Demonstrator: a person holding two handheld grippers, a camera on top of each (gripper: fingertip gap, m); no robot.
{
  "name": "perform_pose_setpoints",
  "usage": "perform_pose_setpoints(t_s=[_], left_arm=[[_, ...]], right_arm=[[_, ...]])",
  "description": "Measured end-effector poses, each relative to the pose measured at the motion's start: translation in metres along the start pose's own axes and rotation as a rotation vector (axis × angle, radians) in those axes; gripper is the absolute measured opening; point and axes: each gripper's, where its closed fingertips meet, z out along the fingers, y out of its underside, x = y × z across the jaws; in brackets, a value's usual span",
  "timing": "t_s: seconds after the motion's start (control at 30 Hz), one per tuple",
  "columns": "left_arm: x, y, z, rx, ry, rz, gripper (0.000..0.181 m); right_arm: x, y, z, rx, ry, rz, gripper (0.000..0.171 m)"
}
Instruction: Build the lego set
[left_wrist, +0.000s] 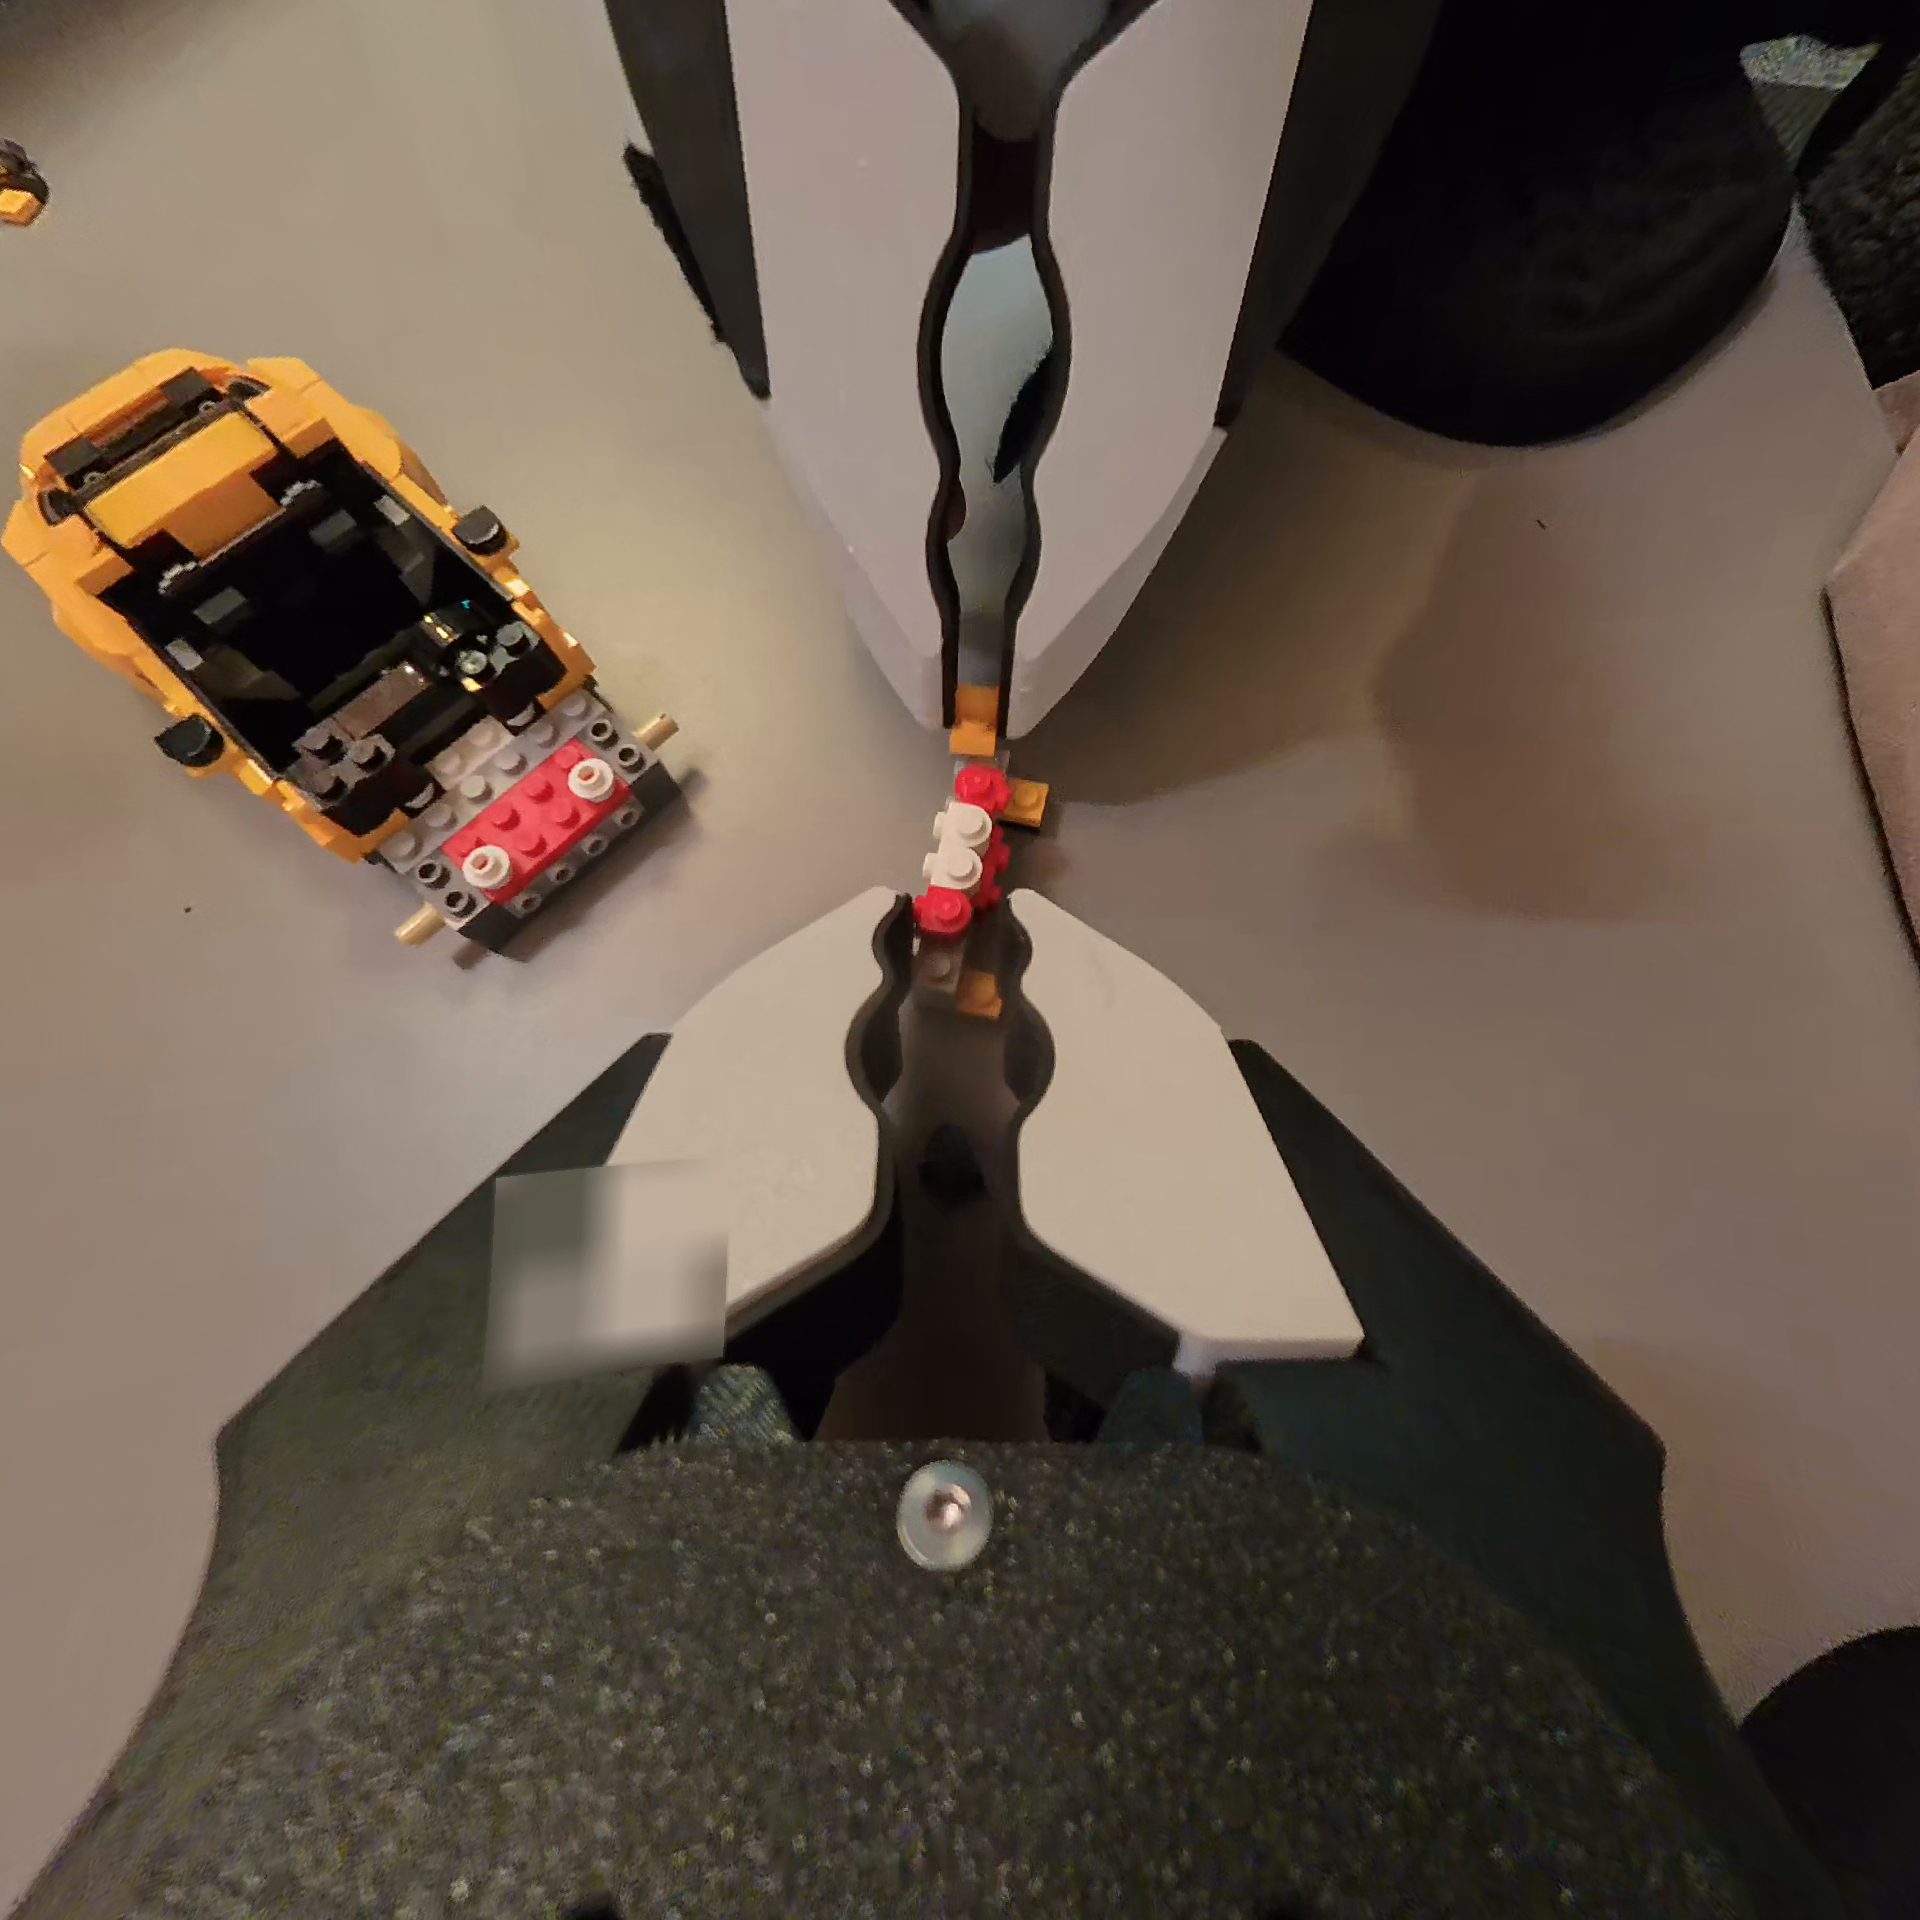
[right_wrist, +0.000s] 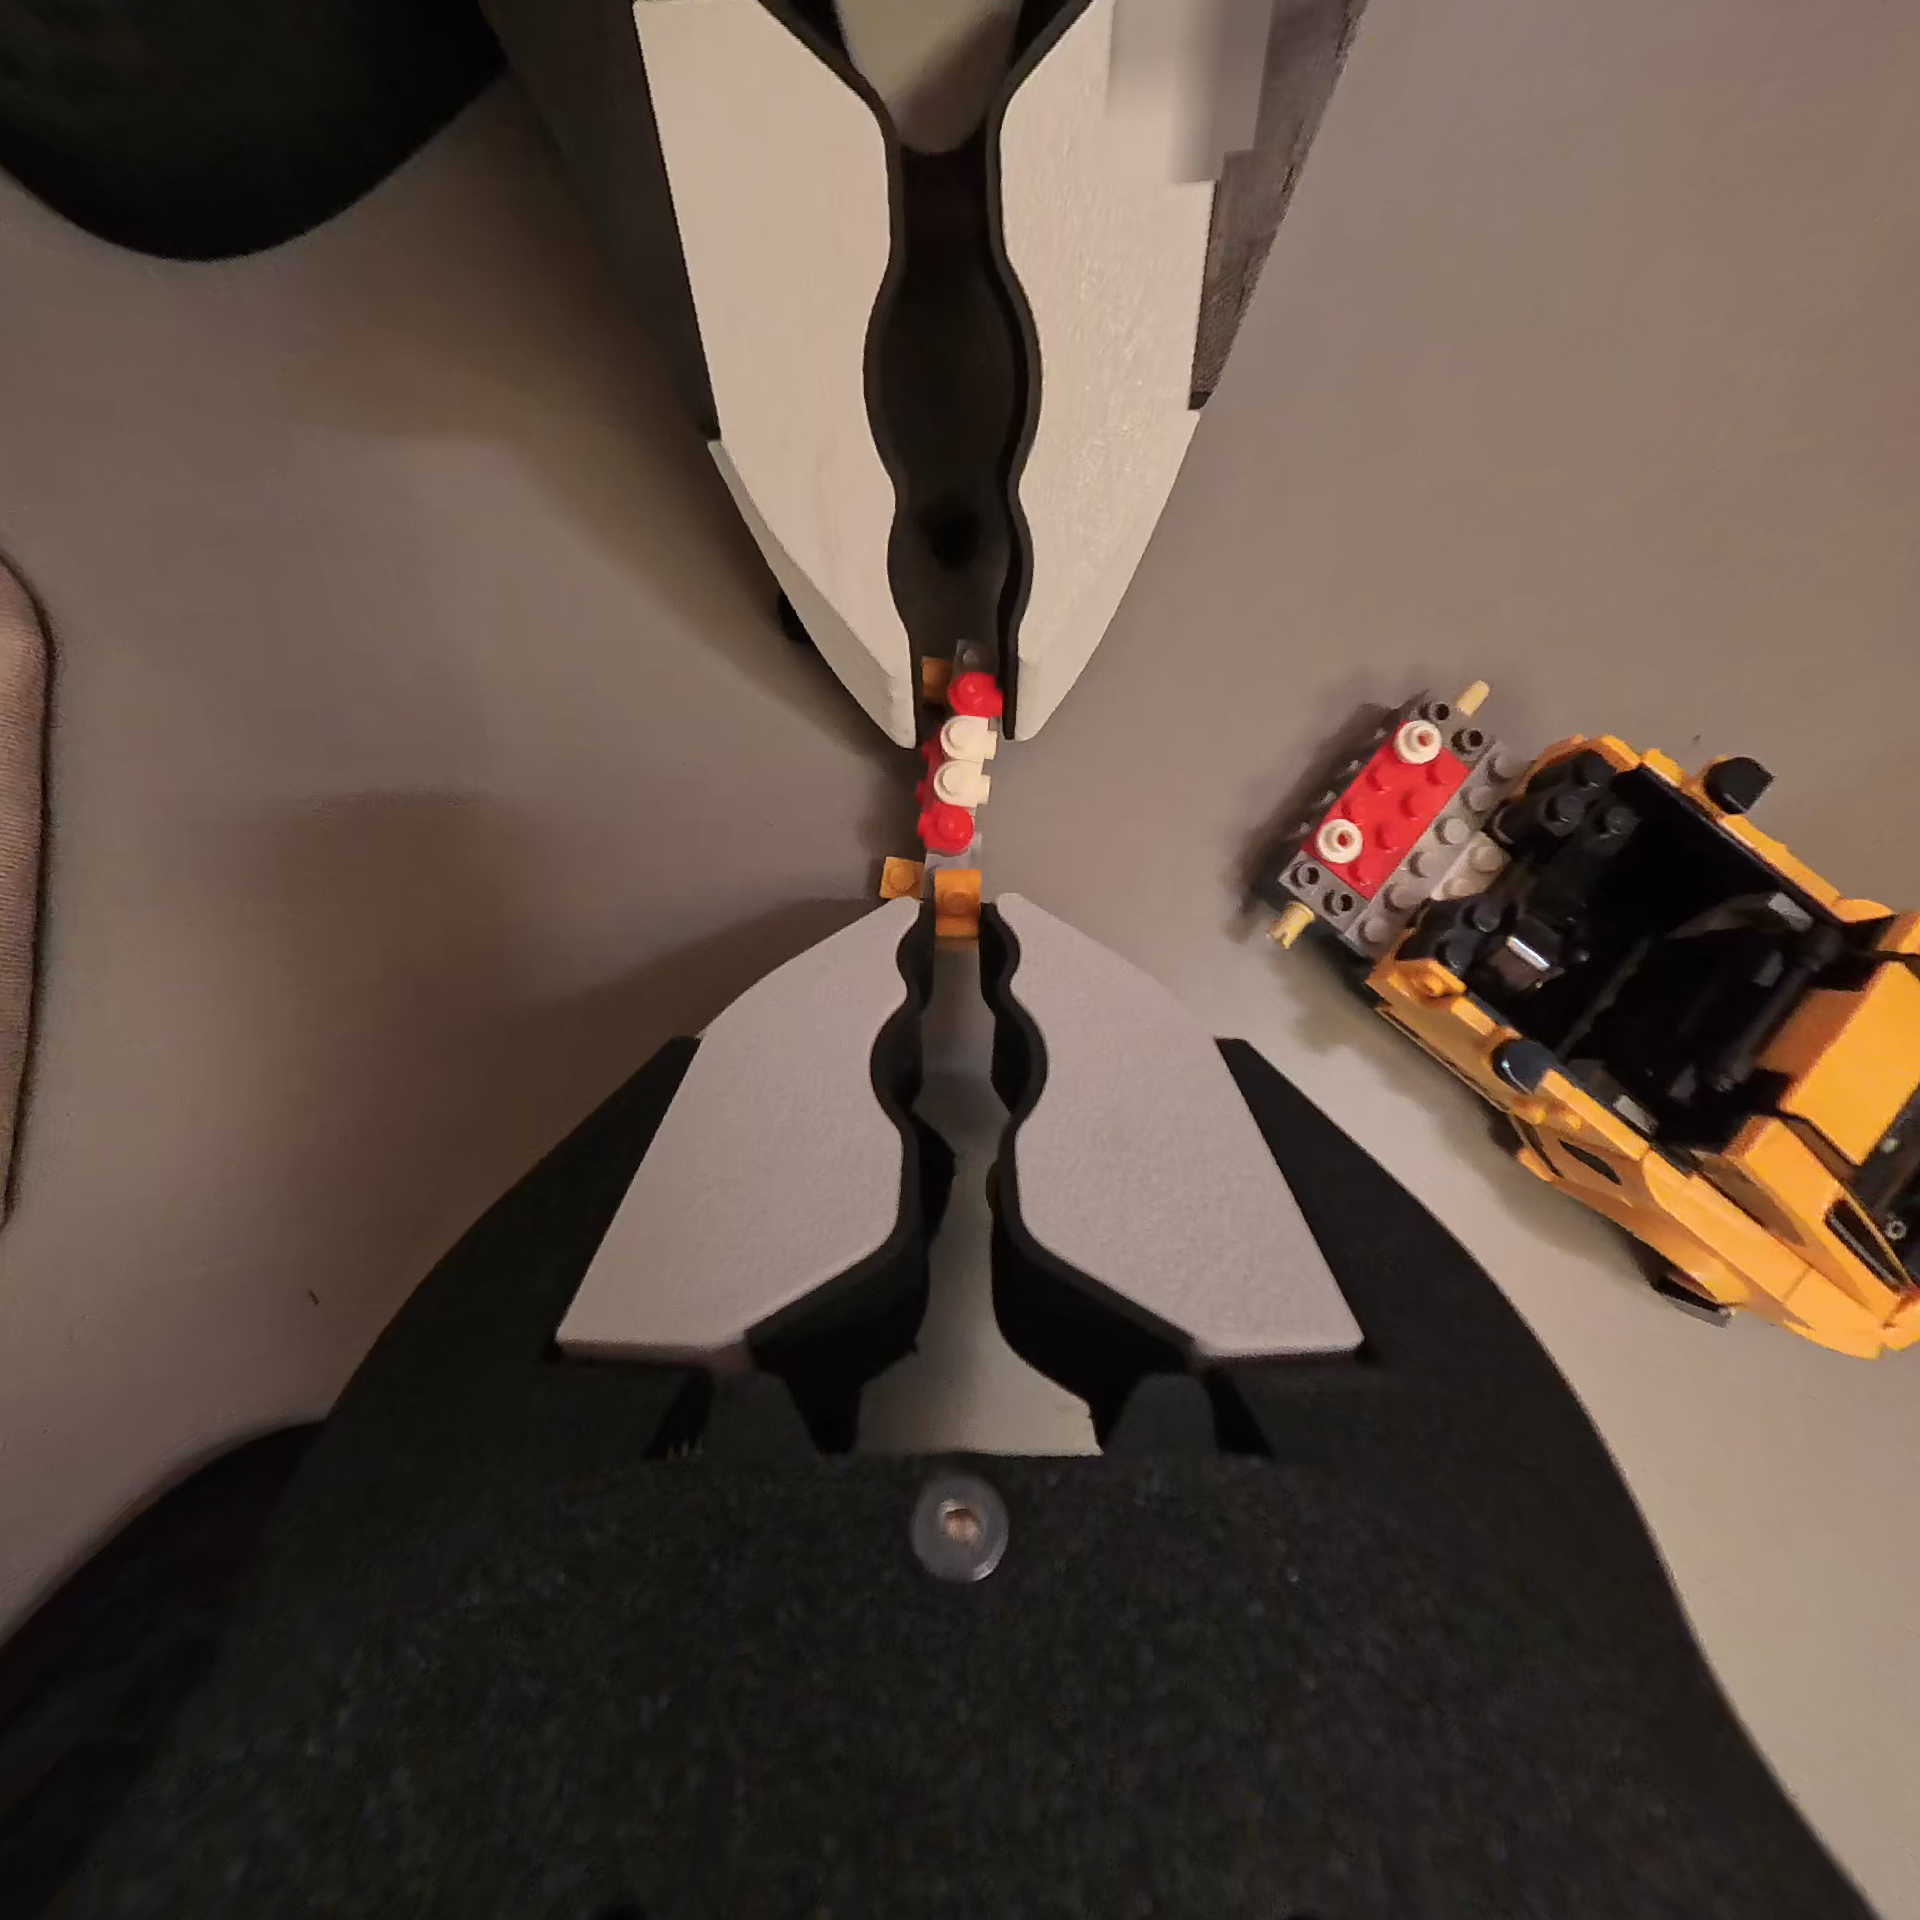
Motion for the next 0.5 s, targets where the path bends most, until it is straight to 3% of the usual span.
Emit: perform_pose_setpoints(t_s=[0.5], left_arm=[[0.0028,0.0004,-0.0007,-0.043,-0.021,0.007,0.014]], right_arm=[[-0.0046,-0.0011,0.0002,-0.207,-0.062,-0.04,0.008]])
